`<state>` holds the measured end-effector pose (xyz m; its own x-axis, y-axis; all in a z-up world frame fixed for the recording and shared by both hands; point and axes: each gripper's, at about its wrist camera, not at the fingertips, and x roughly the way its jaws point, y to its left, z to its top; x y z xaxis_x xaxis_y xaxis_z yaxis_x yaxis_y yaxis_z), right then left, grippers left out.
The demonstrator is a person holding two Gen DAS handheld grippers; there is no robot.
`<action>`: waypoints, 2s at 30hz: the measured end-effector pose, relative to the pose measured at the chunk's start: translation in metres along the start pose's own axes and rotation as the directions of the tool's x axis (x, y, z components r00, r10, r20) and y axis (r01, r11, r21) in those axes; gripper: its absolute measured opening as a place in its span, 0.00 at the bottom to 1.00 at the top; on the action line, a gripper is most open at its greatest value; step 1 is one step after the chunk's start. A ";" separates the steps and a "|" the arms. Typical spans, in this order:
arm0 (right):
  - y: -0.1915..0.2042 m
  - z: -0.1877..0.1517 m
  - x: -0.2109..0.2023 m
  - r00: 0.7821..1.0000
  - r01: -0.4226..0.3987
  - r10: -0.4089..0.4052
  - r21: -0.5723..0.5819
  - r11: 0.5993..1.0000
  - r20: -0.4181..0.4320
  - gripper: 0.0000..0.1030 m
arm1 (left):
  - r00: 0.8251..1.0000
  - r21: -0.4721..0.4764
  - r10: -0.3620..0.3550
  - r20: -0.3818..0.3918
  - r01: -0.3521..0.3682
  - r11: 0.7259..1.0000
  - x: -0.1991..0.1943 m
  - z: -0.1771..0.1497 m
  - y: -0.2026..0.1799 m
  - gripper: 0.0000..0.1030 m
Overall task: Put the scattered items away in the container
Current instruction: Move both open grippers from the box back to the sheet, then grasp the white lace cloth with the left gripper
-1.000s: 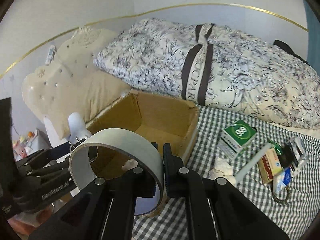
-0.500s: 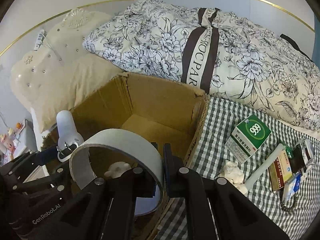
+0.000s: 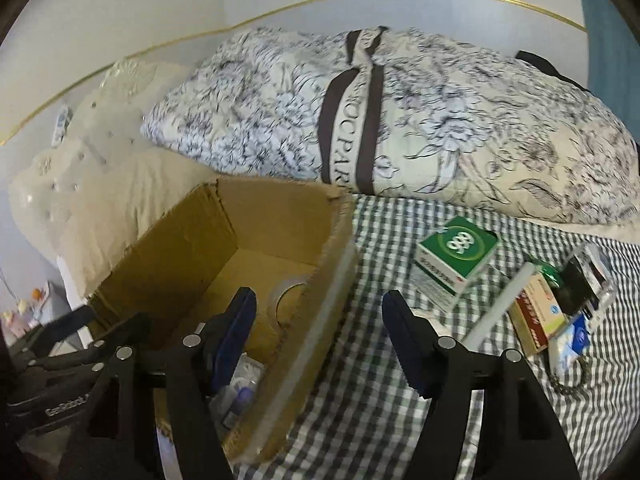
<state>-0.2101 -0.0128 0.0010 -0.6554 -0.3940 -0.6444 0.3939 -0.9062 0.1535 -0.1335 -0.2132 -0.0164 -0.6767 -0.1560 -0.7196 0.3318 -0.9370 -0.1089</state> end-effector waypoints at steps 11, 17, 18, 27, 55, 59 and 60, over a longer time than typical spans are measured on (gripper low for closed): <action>-0.106 -0.037 -0.102 0.975 0.186 -0.200 0.140 0.973 0.092 0.66 | 0.997 0.072 -0.077 0.008 0.076 0.994 -0.037 -0.022 -0.059 0.99; -0.160 -0.063 -0.150 0.958 0.240 -0.269 0.233 0.942 0.102 0.66 | 0.994 0.139 -0.111 0.022 0.107 0.985 -0.062 -0.036 -0.103 0.99; -0.167 -0.068 -0.156 0.955 0.246 -0.277 0.244 0.938 0.102 0.66 | 0.993 0.149 -0.116 0.028 0.111 0.983 -0.066 -0.039 -0.111 1.00; -0.188 -0.107 -0.199 0.959 0.222 -0.257 0.249 0.943 0.119 0.89 | 0.984 0.204 -0.176 0.041 0.164 0.965 -0.084 -0.074 -0.156 1.00; -0.225 -0.162 -0.140 0.969 0.235 -0.247 0.242 0.941 0.019 0.89 | 0.983 0.241 -0.151 -0.100 0.172 0.955 0.002 -0.125 -0.210 1.00; -0.241 -0.161 -0.111 0.969 0.245 -0.245 0.248 0.937 -0.028 0.89 | 0.985 0.241 -0.125 -0.123 0.152 0.959 0.033 -0.119 -0.219 1.00; -0.245 -0.160 -0.105 0.969 0.244 -0.242 0.250 0.937 -0.038 0.89 | 0.985 0.237 -0.122 -0.125 0.149 0.960 0.039 -0.117 -0.219 1.00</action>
<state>-0.1345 0.2749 -0.0892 -0.7065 -0.1564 -0.6902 0.0478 -0.9836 0.1740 -0.1560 0.0228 -0.1012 -0.6246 -0.0003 -0.7809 0.0620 -0.9969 -0.0492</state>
